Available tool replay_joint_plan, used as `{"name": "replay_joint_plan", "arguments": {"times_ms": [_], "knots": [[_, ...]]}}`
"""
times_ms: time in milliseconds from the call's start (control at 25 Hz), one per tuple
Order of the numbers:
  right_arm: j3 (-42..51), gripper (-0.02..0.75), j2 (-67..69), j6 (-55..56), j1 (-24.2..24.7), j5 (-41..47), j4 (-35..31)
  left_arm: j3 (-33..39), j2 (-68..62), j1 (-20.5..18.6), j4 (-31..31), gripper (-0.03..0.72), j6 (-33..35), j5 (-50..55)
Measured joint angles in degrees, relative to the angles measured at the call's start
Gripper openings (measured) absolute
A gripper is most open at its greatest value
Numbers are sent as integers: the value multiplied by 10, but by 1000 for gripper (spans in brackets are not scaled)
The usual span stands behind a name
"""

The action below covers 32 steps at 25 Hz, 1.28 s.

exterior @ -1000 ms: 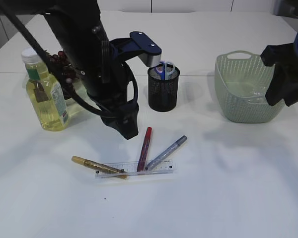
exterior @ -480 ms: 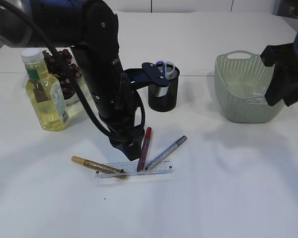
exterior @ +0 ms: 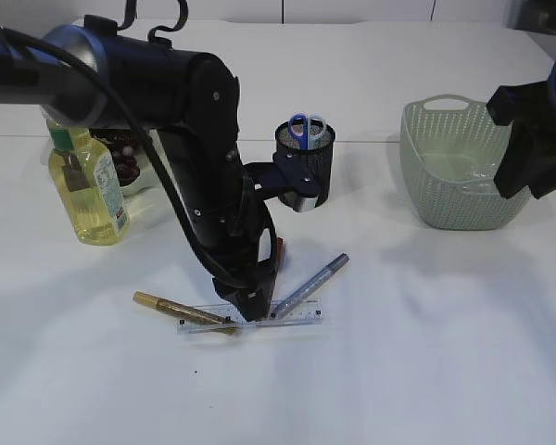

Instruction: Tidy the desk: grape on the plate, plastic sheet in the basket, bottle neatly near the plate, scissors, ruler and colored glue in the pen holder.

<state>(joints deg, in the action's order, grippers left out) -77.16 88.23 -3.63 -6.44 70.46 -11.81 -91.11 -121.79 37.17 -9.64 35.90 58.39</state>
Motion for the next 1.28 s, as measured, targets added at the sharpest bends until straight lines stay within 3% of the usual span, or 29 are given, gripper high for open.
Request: {"name": "replay_joint_plan", "arguments": {"times_ms": [680,1280], "knots": [[0,281,0,-1,0,0,0,0,-26,0,36,565,1,-39],[0,280,0,-1,0,-1,0,0,-26,0,25,564,1,-33]]}}
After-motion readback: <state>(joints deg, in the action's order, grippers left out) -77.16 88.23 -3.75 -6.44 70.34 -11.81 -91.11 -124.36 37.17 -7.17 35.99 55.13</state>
